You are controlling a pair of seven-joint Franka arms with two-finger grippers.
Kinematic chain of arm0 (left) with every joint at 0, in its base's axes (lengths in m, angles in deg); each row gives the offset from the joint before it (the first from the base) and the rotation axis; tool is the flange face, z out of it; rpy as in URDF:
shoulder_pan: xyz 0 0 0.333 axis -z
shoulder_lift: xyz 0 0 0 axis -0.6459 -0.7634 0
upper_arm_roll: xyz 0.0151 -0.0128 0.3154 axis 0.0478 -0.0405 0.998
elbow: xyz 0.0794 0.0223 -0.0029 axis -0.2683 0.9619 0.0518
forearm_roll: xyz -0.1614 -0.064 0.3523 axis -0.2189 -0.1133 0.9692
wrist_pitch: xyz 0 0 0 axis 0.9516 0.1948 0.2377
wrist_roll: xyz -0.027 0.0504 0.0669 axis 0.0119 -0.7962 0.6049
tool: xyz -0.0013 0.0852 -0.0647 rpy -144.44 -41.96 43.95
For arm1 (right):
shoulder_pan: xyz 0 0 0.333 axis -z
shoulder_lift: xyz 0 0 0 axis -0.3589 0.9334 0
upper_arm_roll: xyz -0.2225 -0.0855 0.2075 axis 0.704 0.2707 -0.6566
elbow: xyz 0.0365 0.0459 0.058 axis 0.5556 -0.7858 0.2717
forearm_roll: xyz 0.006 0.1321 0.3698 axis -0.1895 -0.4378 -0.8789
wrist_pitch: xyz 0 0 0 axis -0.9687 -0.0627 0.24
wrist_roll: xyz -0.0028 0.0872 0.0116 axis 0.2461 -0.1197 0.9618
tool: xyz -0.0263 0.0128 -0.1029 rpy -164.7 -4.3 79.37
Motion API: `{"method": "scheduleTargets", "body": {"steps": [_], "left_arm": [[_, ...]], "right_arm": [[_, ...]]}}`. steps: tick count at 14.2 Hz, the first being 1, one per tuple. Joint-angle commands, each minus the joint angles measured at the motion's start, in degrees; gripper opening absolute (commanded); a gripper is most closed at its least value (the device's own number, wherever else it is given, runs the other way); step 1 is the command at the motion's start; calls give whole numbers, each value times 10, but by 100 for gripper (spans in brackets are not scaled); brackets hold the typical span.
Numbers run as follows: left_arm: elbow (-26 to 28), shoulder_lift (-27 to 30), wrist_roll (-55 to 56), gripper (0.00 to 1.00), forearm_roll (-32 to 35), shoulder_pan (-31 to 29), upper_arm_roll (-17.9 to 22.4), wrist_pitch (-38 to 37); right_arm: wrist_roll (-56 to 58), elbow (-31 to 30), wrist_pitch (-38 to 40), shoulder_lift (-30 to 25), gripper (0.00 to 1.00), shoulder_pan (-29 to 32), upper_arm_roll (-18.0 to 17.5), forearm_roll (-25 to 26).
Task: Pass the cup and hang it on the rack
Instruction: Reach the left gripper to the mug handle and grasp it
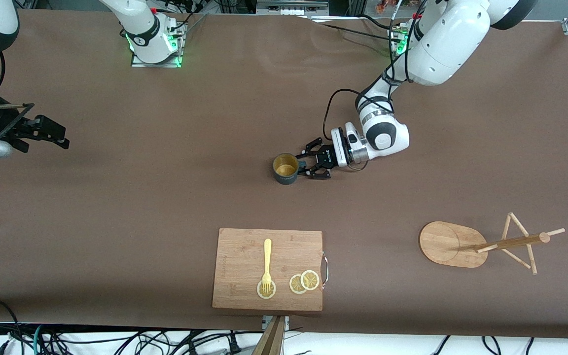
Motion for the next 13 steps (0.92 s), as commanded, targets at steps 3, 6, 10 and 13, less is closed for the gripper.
{"method": "scheduleTargets", "body": {"steps": [3,6,10,13], "left_arm": [[-3,-8,-61,0,-34,-3,0,-5],[5,27,47,0,-22,-9,2,-5],[21,96,226,0,50,-35,2,-7],[35,170,409,0,212,-94,3,-44]], "right_arm": [[-4,11,0,5,100,-3,1,4],[-4,11,0,5,100,-6,1,4],[-4,11,0,5,100,-6,1,4],[-4,11,0,5,100,-6,1,3]]}}
